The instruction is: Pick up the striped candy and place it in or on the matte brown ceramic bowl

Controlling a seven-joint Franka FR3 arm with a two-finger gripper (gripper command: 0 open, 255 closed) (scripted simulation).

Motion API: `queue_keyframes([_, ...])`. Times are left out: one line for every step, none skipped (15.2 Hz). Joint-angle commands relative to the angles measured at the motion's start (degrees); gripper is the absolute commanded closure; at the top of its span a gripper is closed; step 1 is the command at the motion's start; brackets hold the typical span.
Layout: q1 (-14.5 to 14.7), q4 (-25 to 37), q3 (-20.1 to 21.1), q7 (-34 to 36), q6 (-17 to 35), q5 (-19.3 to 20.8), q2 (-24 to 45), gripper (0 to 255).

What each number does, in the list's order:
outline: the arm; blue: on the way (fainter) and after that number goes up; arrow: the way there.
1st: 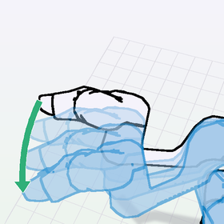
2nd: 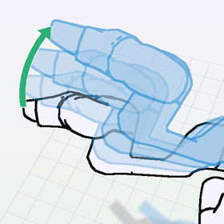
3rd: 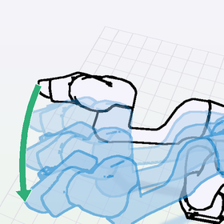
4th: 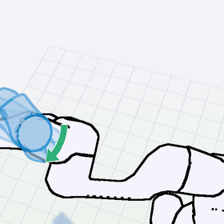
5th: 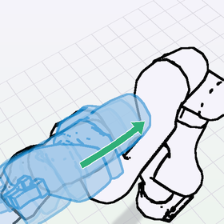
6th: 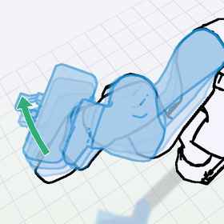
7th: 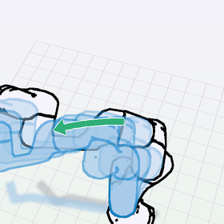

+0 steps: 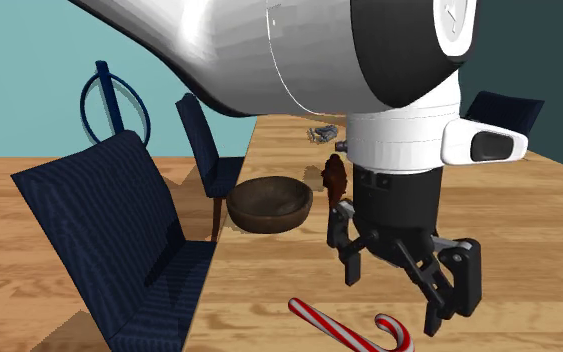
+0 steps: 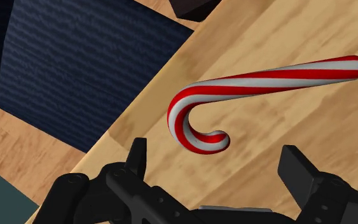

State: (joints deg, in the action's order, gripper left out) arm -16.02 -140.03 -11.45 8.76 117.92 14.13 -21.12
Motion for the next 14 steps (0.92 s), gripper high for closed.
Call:
queue_keyframes([-0.39,-0.35,-0.10,0.26,1.17,1.06,1.16,0])
queue_keyframes([-0.46,-0.86,-0.23,0.29,2.01,1.17,1.48,0])
queue_keyframes([-0.53,-1.35,-0.37,0.32,2.85,1.29,1.82,0])
queue_keyframes([-0.60,-1.83,-0.50,0.35,3.70,1.40,2.17,0])
queue_keyframes([-0.67,-2.30,-0.63,0.38,4.55,1.52,2.54,0])
queue_keyframes([-0.75,-2.76,-0.77,0.41,5.40,1.63,2.92,0])
queue_keyframes([-0.86,-3.46,-0.98,0.46,6.76,1.81,3.57,0])
queue_keyframes([-0.86,-3.47,-0.98,0.46,6.75,1.81,3.55,0])
queue_keyframes([-0.86,-3.46,-0.98,0.46,6.76,1.81,3.56,0])
queue_keyframes([-0.86,-3.46,-0.98,0.46,6.76,1.81,3.57,0])
queue_keyframes([-0.86,-3.46,-0.98,0.46,6.76,1.81,3.57,0])
queue_keyframes([-0.86,-3.46,-0.98,0.46,6.76,1.81,3.57,0])
queue_keyframes([-0.86,-3.46,-0.98,0.46,6.76,1.81,3.57,0])
queue_keyframes([-0.86,-3.46,-0.98,0.46,6.76,1.81,3.57,0])
